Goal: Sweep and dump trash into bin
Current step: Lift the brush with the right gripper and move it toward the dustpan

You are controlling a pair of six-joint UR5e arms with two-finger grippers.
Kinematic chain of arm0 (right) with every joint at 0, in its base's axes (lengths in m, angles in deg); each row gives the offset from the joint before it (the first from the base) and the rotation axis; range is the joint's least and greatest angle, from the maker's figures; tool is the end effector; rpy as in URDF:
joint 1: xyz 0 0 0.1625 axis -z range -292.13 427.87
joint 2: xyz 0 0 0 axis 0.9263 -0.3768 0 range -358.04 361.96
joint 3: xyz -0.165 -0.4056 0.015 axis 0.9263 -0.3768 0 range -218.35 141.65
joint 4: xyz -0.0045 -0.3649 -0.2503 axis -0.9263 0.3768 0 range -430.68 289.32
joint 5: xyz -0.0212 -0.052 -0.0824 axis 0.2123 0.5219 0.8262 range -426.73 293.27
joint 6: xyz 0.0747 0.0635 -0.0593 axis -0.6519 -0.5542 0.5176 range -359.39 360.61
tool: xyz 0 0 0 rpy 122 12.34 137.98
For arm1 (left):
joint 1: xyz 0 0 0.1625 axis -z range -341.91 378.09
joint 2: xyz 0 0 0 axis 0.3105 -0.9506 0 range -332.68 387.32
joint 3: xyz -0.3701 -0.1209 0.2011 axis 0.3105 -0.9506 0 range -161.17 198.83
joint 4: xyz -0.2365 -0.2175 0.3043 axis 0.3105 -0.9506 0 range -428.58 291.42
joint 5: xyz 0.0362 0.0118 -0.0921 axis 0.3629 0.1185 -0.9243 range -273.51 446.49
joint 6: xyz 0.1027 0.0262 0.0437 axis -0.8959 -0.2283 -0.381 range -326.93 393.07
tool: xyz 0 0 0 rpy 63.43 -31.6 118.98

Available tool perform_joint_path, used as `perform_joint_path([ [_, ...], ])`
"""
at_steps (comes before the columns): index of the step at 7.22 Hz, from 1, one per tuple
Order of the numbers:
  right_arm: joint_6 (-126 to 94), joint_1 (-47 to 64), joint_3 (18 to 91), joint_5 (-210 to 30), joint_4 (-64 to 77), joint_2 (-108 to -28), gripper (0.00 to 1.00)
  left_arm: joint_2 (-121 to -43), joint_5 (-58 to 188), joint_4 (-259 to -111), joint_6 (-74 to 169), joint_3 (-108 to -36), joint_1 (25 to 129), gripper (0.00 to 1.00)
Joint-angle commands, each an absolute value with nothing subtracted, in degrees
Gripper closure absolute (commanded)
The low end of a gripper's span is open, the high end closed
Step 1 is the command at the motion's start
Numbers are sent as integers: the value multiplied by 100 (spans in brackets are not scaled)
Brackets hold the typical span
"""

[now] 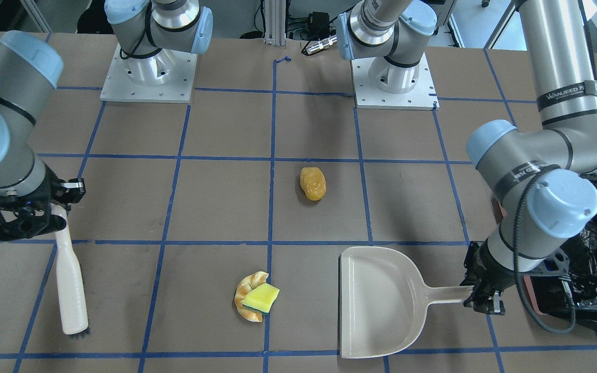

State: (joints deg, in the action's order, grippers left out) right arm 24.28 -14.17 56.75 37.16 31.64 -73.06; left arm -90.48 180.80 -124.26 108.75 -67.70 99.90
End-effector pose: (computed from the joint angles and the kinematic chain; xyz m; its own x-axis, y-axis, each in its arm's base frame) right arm 0.0225 -0.6023 0.3172 -0.9397 -0.3002 0.1638 -0.2620 0.9399 0.2191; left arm -0.0228 -0.7174 0.2811 -0.1079 -0.9828 0.1500 -0.9892 0.0911 -0.1147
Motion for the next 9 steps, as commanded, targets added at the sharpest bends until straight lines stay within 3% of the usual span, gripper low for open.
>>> perform_joint_path([
  [1, 989, -2428, 5666, 3908, 3065, -7318, 100, -9037, 18686, -12413, 11611, -6564, 10729, 100],
  [9, -2414, -3857, 5666, 2103, 3795, -6458, 100, -9283, 18546, -12316, 11287, -6669, 10765, 100],
])
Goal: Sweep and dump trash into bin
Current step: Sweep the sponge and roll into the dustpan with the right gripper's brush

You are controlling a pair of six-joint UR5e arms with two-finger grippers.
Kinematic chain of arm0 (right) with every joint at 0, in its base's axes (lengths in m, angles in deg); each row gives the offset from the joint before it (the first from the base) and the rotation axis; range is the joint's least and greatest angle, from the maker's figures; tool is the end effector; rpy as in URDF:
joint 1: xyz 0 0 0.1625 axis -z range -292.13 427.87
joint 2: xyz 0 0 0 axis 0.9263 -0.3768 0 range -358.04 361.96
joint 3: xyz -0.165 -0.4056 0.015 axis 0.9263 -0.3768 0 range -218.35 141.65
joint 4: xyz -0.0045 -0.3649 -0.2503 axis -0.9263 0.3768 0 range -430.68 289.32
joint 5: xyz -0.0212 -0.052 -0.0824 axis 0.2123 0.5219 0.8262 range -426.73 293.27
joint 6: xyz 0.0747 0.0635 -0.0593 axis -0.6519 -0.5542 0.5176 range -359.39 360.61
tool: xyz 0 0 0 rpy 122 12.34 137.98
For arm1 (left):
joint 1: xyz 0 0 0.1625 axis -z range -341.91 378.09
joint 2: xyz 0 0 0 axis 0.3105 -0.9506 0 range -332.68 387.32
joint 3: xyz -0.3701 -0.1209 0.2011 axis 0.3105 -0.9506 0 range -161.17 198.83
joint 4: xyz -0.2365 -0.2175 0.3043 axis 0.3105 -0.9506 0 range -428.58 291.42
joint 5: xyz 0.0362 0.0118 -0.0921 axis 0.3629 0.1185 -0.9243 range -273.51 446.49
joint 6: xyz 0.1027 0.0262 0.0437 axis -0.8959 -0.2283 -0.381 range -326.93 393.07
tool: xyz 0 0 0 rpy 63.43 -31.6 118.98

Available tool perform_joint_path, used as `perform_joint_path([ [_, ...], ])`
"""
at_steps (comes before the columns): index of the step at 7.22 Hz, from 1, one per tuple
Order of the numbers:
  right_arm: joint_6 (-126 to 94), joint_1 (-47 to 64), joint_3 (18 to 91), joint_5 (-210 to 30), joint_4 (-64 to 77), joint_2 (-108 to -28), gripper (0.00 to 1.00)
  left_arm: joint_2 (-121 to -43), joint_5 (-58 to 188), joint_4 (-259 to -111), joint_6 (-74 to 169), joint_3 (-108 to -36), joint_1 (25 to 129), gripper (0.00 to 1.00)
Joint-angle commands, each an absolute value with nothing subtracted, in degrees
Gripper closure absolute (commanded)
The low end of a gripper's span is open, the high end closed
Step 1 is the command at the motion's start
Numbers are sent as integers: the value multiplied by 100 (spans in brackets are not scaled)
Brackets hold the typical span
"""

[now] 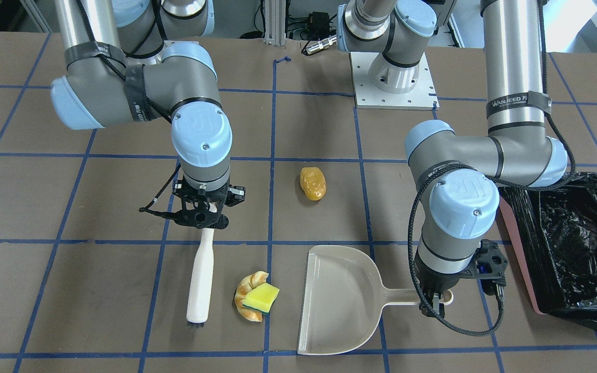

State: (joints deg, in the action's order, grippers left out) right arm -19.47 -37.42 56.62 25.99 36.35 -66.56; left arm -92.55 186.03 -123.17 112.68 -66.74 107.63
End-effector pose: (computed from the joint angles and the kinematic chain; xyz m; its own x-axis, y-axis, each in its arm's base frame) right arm 0.2862 -0.5623 0.2530 -0.9923 0.0724 0.1003 0.0858 0.9868 0.1375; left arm -0.1086 -0.7179 0.2672 -0.1702 -0.9753 0.1410 -0.9711 0.1417 -0.1918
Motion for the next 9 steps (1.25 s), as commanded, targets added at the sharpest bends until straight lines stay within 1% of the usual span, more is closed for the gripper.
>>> perform_joint_path([
  [1, -2478, -3944, 5666, 1950, 4013, -6353, 100, -9283, 18537, -12290, 11279, -6669, 10765, 100],
  [3, -2549, -3971, 5562, 1354, 4539, -6107, 100, -9283, 18546, -12281, 11279, -6660, 10765, 100],
  [6, -2488, -4585, 4650, 896, 4640, -5492, 100, -9318, 18537, -12281, 11279, -6616, 10765, 100],
  [7, -2209, -4639, 4464, 538, 4674, -5360, 100, -9318, 18537, -12281, 11288, -6616, 10765, 100],
  [9, -2022, -4701, 4410, 236, 4718, -5358, 100, -9327, 18537, -12273, 11279, -6608, 10765, 100],
])
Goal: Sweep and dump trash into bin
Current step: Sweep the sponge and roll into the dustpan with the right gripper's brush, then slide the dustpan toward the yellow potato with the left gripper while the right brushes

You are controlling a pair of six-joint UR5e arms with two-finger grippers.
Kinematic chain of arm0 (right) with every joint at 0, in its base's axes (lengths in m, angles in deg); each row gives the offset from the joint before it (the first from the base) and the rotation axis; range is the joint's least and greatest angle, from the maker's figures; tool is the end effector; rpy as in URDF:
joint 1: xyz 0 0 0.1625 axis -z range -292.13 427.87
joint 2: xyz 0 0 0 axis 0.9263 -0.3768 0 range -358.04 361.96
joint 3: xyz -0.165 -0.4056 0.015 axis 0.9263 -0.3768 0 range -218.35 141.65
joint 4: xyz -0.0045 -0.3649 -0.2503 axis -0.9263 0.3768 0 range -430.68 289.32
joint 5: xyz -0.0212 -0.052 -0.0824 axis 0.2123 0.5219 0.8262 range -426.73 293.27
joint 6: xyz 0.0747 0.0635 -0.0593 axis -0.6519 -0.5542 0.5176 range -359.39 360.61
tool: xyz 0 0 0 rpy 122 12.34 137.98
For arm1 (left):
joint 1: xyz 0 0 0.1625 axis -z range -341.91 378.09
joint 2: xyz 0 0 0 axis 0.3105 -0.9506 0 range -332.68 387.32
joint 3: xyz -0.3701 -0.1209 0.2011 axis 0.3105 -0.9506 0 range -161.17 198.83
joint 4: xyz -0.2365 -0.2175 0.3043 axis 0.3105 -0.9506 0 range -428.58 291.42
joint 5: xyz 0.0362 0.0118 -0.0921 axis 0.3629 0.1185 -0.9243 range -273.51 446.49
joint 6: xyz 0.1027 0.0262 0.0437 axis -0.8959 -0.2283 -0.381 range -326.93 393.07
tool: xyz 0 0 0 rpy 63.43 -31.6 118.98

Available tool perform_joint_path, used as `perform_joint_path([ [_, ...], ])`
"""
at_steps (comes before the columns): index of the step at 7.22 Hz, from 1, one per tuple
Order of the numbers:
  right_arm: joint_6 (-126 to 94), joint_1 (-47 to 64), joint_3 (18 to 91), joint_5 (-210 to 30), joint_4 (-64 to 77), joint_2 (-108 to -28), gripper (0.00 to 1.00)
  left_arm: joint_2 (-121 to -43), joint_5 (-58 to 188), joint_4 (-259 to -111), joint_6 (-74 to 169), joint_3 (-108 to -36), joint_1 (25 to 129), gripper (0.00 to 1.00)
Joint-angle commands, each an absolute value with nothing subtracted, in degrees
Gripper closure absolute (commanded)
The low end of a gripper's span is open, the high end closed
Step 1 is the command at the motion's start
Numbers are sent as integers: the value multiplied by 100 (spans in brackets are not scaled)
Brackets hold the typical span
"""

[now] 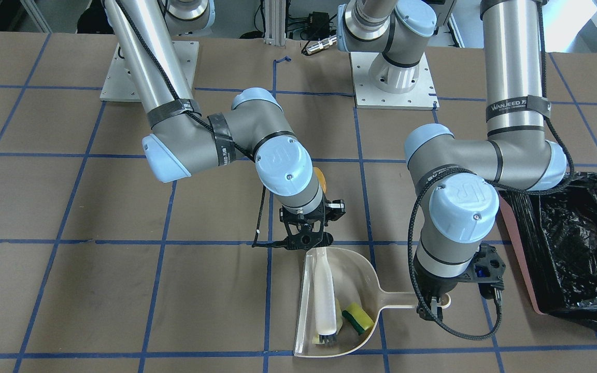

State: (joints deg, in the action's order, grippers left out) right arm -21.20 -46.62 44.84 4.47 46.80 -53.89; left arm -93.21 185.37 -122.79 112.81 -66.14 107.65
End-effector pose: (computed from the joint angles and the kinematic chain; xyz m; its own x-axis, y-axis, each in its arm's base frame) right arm 0.4536 -0.5854 0.2231 -0.9536 -0.0268 -0.3000 -0.0648 0.9910 0.1173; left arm -0.1102 -0.7226 0.2647 -0.1687 -0.9744 0.1489 -0.9733 0.1408 -0.1813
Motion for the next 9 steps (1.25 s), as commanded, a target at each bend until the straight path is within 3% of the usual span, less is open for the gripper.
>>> perform_joint_path([
  [1, -2031, -4701, 4392, 261, 4648, -5384, 100, -9318, 18537, -12273, 11270, -6607, 10765, 100],
  [7, -2303, -4464, 4488, 1699, 2150, -6789, 100, -9082, 18168, -12316, 11156, -6695, 10669, 100],
  [9, -2373, -4420, 4663, 2228, 892, -7254, 100, -8784, 18081, -12439, 10422, -7087, 10083, 100],
])
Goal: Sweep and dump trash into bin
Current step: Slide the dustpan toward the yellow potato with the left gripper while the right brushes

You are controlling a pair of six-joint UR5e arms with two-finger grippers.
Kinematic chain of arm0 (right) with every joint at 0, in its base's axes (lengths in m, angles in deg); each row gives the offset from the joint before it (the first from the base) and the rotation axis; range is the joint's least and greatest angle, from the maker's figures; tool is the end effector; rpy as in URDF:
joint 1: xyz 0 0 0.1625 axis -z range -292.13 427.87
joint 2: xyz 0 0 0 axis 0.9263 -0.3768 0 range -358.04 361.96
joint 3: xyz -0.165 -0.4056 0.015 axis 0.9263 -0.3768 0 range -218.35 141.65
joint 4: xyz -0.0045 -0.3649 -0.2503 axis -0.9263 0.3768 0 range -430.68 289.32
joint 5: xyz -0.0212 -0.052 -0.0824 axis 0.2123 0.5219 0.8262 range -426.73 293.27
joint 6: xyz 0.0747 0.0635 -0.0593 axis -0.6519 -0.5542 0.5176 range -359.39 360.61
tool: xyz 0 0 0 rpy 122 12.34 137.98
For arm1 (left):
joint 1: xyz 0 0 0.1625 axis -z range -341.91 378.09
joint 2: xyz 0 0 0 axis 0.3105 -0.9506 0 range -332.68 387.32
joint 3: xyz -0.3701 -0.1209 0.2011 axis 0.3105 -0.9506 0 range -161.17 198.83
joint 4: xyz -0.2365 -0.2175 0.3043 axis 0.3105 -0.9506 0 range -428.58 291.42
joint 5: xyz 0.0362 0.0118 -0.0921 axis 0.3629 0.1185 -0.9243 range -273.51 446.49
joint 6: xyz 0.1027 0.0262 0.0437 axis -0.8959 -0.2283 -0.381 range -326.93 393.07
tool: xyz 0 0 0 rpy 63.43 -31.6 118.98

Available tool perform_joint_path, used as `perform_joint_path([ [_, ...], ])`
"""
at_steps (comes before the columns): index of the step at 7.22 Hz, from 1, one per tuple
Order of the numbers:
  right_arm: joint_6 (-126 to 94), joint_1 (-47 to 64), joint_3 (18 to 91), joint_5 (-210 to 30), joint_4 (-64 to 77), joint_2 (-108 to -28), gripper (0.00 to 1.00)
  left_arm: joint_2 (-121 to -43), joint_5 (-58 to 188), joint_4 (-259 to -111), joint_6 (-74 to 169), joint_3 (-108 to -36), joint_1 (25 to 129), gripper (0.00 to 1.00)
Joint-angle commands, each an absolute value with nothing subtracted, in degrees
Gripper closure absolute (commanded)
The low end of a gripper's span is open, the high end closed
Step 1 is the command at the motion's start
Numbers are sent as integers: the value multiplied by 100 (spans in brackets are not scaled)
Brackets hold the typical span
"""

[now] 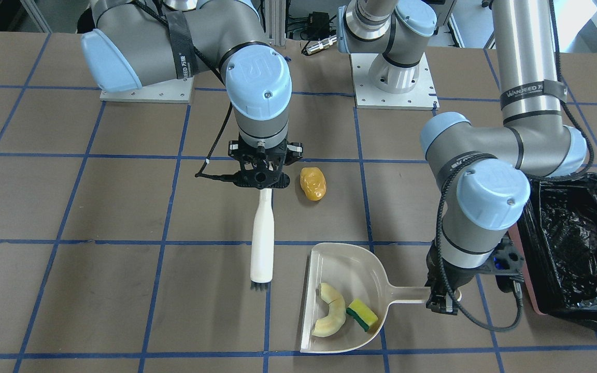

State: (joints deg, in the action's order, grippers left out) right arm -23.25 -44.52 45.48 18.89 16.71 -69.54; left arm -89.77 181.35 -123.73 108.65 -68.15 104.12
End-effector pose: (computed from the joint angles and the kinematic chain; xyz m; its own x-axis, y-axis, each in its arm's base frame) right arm 0.3667 -0.5175 0.3518 -0.9988 0.0307 0.0369 0.0394 0.9633 0.2655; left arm -0.0746 -0.7110 0.2870 -0.1816 -0.9702 0.1606 -0.9785 0.1621 -0.1272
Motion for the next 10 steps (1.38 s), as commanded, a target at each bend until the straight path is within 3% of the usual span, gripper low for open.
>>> perform_joint_path([
  [1, -2817, -4446, 4890, 2300, 651, -7431, 100, -8443, 18037, -12431, 10148, -7500, 9897, 100],
  [5, -4584, -4909, 6392, 2125, 797, -8433, 100, -7133, 18080, -12405, 10005, -9388, 9570, 100],
  [7, -5718, -5585, 6483, 1399, 1341, -8277, 100, -6640, 18089, -12413, 10109, -10015, 9526, 100],
  [10, -5740, -5641, 6492, 1378, 1519, -8136, 100, -6339, 18106, -11741, 10083, -10718, 9526, 100],
])
